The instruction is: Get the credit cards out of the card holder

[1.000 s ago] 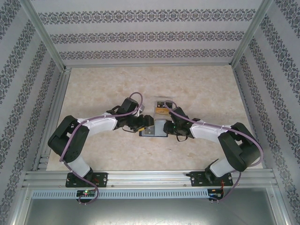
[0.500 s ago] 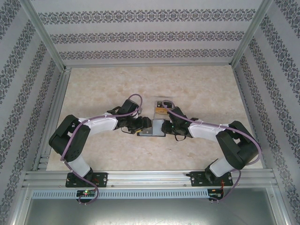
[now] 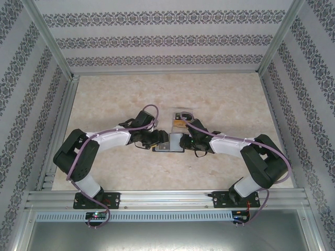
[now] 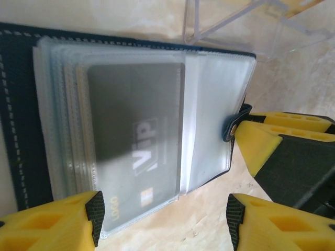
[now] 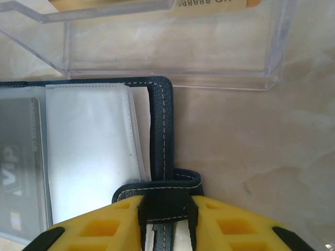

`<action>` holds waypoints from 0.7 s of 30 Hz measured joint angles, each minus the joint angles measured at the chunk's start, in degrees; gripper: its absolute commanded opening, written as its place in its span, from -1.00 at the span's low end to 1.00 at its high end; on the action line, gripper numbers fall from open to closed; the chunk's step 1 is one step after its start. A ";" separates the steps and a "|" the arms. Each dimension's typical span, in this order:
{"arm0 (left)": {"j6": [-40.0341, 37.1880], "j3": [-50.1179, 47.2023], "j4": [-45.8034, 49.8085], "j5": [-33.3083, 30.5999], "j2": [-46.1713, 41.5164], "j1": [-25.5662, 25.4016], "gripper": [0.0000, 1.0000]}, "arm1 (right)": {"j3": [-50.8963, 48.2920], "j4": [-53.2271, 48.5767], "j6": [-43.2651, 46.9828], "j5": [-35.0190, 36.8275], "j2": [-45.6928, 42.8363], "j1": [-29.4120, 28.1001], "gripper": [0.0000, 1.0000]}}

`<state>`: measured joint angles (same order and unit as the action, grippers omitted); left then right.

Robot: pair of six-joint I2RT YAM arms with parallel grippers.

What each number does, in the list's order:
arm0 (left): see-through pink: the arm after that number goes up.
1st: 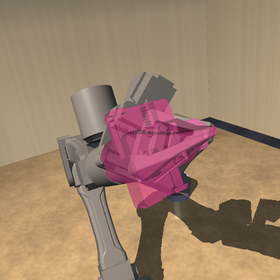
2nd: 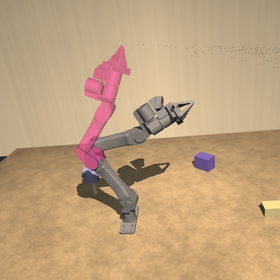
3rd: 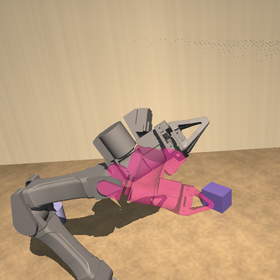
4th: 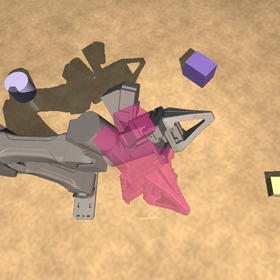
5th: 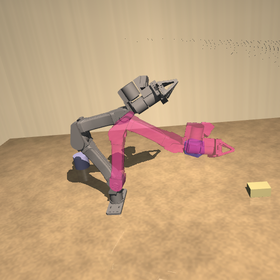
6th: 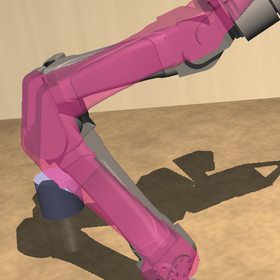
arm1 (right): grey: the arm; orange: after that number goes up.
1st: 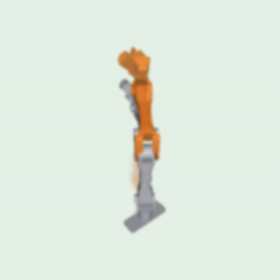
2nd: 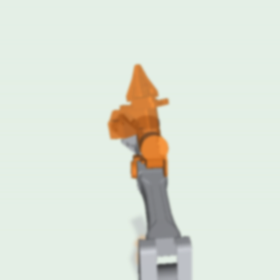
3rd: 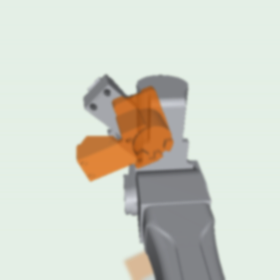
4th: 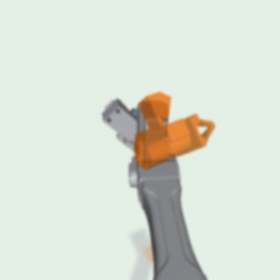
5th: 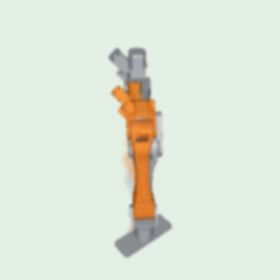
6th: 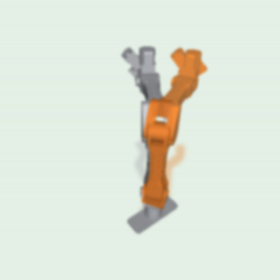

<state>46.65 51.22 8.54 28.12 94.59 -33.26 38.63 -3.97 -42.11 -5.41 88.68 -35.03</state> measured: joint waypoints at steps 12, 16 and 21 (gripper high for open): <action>-0.35 1.01 1.33 -0.70 2.78 0.00 0.30 | 0.39 0.59 0.00 -0.31 0.63 -0.11 -0.39; -0.37 1.68 1.33 0.31 3.23 0.00 0.31 | 0.39 0.59 0.00 -0.31 0.63 -0.13 -0.39; -0.33 1.79 0.90 1.55 3.85 0.00 0.32 | 0.66 0.37 0.00 -0.31 0.81 -0.11 -0.39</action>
<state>46.33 53.01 9.43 29.67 98.43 -33.26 39.29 -3.60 -42.11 -5.72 89.49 -35.14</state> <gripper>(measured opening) 0.655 0.307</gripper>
